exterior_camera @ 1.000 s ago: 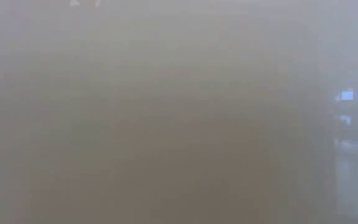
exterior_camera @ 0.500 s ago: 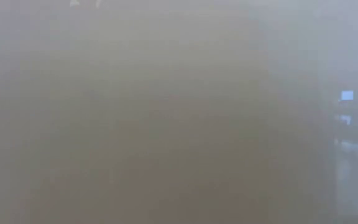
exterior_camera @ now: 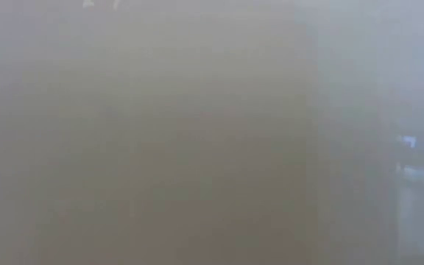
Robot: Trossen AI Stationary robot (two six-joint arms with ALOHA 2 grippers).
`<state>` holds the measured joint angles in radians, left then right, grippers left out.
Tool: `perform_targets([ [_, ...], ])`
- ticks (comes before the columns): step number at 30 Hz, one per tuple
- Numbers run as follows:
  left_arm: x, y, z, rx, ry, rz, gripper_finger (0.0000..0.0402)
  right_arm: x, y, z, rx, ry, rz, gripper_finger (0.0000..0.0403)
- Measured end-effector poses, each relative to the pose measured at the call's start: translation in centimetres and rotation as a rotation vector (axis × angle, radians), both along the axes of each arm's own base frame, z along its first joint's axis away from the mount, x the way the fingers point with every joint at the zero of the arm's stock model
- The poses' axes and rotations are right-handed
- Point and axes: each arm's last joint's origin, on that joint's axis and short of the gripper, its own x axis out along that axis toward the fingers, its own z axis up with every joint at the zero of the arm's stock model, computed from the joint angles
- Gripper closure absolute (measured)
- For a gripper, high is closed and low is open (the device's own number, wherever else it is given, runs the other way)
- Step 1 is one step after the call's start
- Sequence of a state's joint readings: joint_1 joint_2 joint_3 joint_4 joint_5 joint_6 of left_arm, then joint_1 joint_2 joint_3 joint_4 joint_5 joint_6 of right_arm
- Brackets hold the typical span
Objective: Pick & Place Toothbrushes
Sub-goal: Put the orange toothbrush into the bottom transparent bin
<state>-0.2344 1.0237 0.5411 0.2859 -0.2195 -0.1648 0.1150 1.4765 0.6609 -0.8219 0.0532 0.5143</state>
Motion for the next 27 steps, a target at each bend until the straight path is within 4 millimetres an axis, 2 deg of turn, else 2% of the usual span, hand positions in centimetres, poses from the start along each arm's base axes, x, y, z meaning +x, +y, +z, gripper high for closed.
perform_targets([
  [5,0.0,0.0,0.0,0.0,0.0,0.0,0.0307,0.0,0.0,0.0,0.0,0.002,0.001,0.0393],
  [12,0.0,0.0,0.0,0.0,0.0,0.0,0.0307,0.5,0.1,0.6,0.026,0.0,0.007,0.0376],
  [19,0.0,0.0,0.0,-0.001,0.001,-0.005,0.0307,2.7,0.4,3.3,0.036,-0.08,0.079,0.0394],
  [23,0.0,0.0,0.0,-0.004,0.002,-0.016,0.0307,3.4,0.4,5.2,0.001,-0.068,0.101,0.0387],
  [27,0.0,0.0,0.0,-0.004,0.002,-0.016,0.0307,3.9,0.6,7.6,-0.032,-0.05,0.124,0.0396],
])
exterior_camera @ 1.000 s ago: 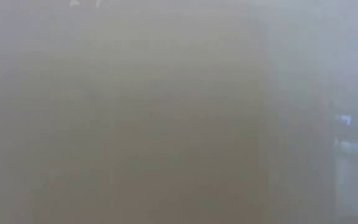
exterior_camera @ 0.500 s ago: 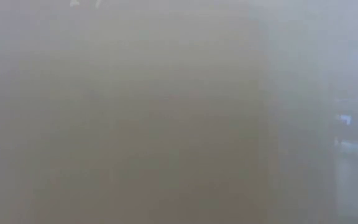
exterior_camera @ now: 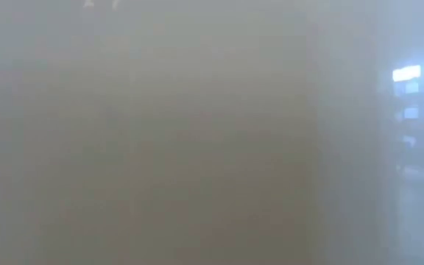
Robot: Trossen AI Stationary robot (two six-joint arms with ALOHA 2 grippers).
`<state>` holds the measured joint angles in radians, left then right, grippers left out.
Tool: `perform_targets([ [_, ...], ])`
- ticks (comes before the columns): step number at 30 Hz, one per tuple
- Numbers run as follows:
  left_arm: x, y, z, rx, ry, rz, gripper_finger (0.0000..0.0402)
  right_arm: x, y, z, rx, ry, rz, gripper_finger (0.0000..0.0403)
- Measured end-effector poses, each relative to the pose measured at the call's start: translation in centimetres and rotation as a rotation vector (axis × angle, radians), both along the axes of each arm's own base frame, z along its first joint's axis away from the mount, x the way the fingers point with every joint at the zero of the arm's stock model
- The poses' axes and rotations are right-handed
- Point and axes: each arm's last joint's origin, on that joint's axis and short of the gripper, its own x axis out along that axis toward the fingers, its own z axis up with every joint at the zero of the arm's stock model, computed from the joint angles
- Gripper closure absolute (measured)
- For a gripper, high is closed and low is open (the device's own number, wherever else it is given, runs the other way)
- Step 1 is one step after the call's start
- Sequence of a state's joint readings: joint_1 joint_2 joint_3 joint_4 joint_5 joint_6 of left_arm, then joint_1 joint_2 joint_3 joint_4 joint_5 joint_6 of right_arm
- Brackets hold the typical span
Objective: Pick & Place Toothbrushes
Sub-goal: Put the orange toothbrush into the bottom transparent bin
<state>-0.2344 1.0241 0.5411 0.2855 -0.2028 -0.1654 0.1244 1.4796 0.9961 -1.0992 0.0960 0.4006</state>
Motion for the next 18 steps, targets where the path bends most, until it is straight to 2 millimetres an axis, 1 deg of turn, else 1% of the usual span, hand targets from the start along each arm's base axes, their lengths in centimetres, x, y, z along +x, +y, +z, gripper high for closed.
perform_targets([
  [5,0.0,0.0,0.0,-0.001,0.0,0.001,0.0307,0.7,1.0,3.1,-0.007,-0.029,0.047,0.0392],
  [11,0.0,0.0,0.0,-0.004,0.0,0.001,0.0307,1.1,3.6,6.4,0.008,-0.108,0.102,0.0397],
  [14,0.0,0.0,0.0,-0.004,-0.002,0.001,0.0307,0.7,5.3,7.5,0.019,-0.126,0.109,0.0398],
  [18,0.0,0.0,0.1,-0.003,-0.013,0.001,0.0307,-0.6,7.8,8.4,0.027,-0.115,0.081,0.0393],
])
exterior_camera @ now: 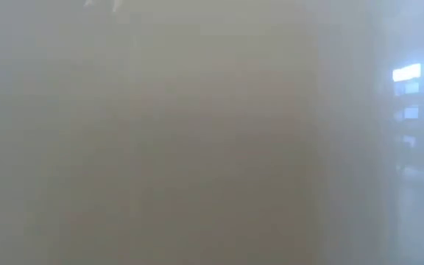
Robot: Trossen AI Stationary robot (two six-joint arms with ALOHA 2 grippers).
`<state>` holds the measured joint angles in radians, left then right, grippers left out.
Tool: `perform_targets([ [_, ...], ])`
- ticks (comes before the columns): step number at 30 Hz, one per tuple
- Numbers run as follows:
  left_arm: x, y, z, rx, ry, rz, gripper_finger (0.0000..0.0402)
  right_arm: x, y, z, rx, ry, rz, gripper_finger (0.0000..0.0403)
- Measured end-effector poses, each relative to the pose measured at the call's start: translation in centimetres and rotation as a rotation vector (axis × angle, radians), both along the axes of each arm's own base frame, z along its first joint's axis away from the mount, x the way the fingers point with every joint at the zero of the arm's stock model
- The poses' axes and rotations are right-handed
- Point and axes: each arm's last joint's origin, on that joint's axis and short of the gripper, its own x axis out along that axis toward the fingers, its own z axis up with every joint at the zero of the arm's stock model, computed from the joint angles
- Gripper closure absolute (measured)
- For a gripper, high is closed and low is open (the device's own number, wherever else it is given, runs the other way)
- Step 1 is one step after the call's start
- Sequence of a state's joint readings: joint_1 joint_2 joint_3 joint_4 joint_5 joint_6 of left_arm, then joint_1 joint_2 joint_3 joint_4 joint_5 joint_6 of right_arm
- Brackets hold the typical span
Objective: Pick & Place Toothbrushes
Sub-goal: Put the orange toothbrush into the bottom transparent bin
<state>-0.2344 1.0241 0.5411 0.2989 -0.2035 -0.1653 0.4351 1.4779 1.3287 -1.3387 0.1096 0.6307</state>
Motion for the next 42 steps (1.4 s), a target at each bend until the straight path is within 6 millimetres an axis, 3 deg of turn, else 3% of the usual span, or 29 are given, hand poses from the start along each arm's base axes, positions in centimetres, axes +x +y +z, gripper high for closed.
perform_targets([
  [11,0.1,0.0,0.7,0.018,-0.071,-0.005,0.0307,-4.7,8.3,0.3,0.182,-0.024,-0.078,0.0396],
  [19,0.2,0.1,1.1,0.036,-0.114,0.001,0.0307,-6.6,11.3,-0.4,0.181,-0.048,-0.03,0.0398],
  [25,0.2,0.4,1.2,0.053,-0.129,0.005,0.0307,-5.7,13.0,-2.6,0.134,-0.01,0.146,0.0386],
  [35,0.3,0.7,1.2,0.045,-0.128,-0.029,0.0307,-3.3,13.6,-5.7,0.127,0.095,0.135,0.0392],
  [42,0.3,0.6,1.2,0.041,-0.128,-0.05,0.0307,-2.4,13.4,-6.3,0.151,0.122,0.053,0.0392],
])
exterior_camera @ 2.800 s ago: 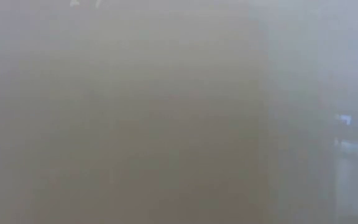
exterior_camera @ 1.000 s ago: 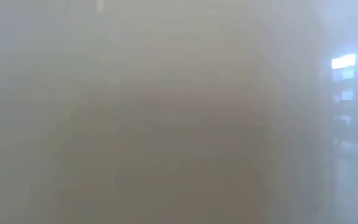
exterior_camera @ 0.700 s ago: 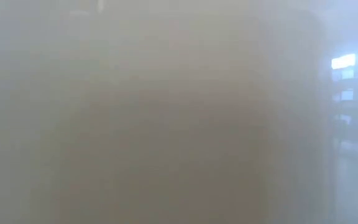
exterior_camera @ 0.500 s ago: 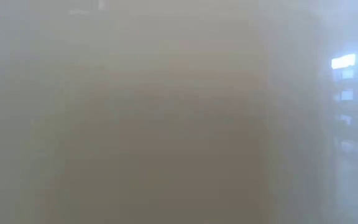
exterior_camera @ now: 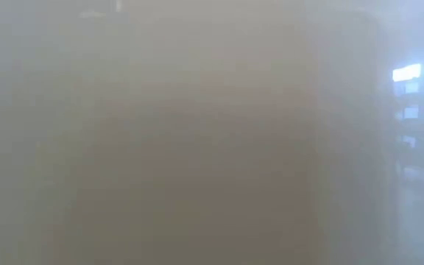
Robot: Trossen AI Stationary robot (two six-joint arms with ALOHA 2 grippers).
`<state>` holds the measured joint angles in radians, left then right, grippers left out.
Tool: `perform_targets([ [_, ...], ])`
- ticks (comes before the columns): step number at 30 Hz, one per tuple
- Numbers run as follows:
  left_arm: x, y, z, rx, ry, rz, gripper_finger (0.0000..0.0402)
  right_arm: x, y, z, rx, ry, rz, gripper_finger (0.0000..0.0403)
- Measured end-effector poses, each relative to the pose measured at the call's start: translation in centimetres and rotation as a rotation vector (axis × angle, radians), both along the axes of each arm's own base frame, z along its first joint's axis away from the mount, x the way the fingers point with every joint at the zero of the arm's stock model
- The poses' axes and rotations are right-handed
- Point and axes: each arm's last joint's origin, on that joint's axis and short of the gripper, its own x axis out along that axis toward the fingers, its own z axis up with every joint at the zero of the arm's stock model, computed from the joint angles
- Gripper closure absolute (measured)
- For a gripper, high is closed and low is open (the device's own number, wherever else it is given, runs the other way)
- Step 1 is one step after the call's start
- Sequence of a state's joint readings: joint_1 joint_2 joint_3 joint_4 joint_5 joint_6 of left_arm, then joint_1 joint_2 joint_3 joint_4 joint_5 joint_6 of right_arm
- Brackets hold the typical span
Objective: Pick & Place Toothbrushes
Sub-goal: Put the orange toothbrush into the bottom transparent bin
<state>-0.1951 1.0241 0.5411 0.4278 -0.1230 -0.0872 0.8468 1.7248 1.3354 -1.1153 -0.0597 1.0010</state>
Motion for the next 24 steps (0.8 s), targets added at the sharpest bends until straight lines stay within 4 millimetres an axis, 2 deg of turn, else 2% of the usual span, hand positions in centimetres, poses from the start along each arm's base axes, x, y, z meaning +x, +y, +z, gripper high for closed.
perform_targets([
  [5,0.0,0.0,0.0,-0.005,0.001,-0.001,0.0307,0.1,-0.1,-0.1,0.0,0.001,-0.016,0.0393],
  [13,0.0,0.0,0.0,-0.006,0.001,-0.001,0.0307,-0.6,-0.5,-3.2,0.028,0.038,-0.017,0.0393],
  [20,0.0,0.0,0.0,-0.006,0.0,-0.001,0.0307,-0.7,-0.8,-3.8,0.021,0.045,-0.019,0.0393],
  [24,0.0,0.0,0.0,-0.006,0.0,-0.002,0.0307,-1.0,-0.9,-5.0,0.035,0.034,-0.018,0.0393],
])
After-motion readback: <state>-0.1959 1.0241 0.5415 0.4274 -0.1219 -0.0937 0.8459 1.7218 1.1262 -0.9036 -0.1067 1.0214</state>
